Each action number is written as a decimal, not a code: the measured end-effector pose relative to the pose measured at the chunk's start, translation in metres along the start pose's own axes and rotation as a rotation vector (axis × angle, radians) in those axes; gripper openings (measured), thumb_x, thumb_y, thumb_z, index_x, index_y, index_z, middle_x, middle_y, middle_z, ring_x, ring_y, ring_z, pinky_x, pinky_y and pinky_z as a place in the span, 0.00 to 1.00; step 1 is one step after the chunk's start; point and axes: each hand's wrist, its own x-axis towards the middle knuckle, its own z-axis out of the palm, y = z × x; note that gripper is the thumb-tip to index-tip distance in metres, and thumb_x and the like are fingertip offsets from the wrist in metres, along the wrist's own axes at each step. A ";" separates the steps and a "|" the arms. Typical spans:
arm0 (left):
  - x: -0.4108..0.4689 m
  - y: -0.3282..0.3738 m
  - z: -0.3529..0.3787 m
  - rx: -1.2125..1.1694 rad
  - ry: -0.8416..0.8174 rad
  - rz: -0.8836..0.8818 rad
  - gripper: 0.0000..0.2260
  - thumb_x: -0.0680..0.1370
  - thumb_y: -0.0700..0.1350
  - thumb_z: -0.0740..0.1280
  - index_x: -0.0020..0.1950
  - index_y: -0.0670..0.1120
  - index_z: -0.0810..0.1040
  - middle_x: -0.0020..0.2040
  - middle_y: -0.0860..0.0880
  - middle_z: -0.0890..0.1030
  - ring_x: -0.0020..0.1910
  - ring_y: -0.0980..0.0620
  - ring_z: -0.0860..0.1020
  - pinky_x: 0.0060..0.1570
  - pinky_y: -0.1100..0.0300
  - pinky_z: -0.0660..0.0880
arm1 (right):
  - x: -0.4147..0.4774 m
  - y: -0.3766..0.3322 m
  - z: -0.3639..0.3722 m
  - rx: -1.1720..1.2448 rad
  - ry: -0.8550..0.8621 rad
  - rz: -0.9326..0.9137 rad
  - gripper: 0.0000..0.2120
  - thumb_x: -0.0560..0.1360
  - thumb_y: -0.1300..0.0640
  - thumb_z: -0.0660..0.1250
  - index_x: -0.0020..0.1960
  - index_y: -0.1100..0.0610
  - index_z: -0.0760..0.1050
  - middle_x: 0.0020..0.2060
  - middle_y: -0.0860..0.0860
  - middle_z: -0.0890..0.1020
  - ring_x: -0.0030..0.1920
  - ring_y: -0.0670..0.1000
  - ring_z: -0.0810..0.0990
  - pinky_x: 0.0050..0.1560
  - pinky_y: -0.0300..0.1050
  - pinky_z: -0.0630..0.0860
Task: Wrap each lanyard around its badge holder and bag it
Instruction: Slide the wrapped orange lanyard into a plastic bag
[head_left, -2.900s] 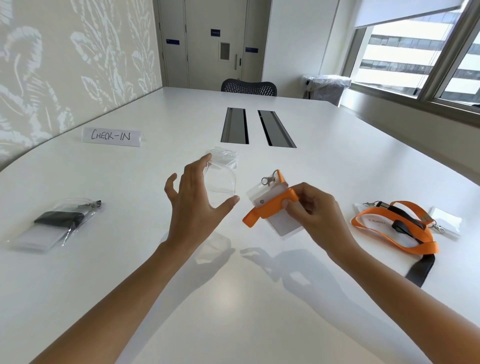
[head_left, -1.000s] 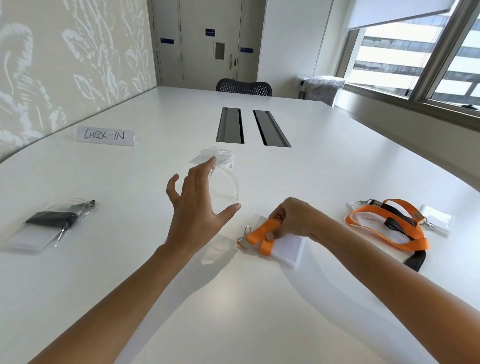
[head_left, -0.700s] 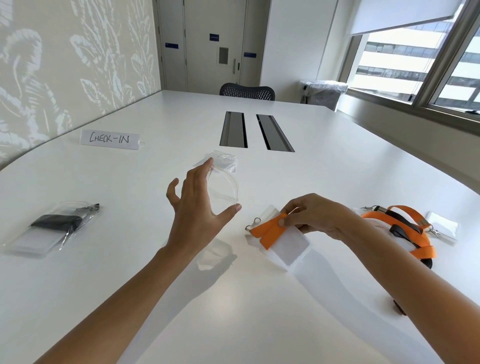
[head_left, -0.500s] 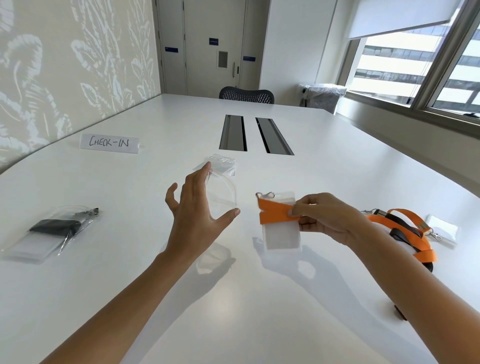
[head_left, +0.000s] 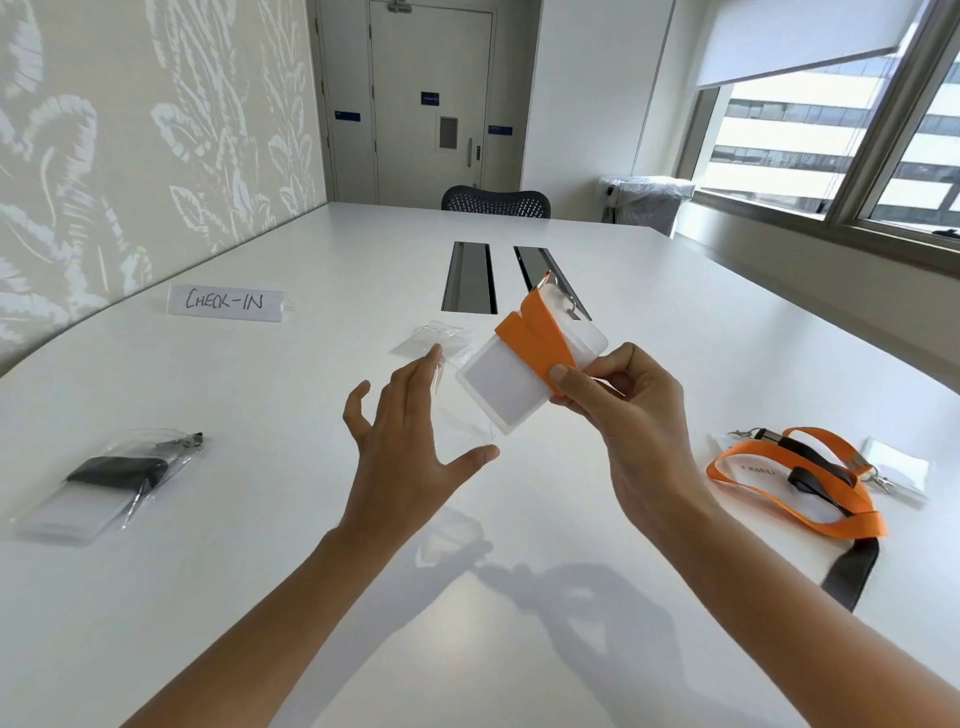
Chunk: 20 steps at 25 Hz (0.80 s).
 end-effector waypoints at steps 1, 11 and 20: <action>0.000 0.000 0.000 0.005 0.004 0.004 0.42 0.68 0.67 0.67 0.74 0.45 0.61 0.68 0.48 0.71 0.68 0.51 0.69 0.70 0.44 0.52 | -0.002 0.001 0.003 0.013 0.010 -0.017 0.11 0.70 0.67 0.74 0.39 0.61 0.71 0.32 0.54 0.80 0.35 0.52 0.83 0.45 0.44 0.81; 0.000 -0.001 -0.002 0.150 0.081 0.072 0.40 0.69 0.68 0.65 0.71 0.42 0.67 0.67 0.48 0.74 0.65 0.51 0.74 0.69 0.43 0.53 | -0.019 0.027 0.022 -0.147 0.023 -0.083 0.14 0.69 0.63 0.76 0.39 0.54 0.70 0.34 0.47 0.83 0.37 0.48 0.84 0.36 0.34 0.75; -0.001 0.001 -0.001 0.200 0.050 0.130 0.39 0.71 0.69 0.62 0.71 0.43 0.68 0.65 0.47 0.76 0.64 0.50 0.76 0.69 0.42 0.53 | -0.011 0.031 0.018 -0.433 -0.194 -0.058 0.06 0.71 0.56 0.75 0.41 0.49 0.78 0.32 0.43 0.81 0.31 0.42 0.77 0.34 0.31 0.70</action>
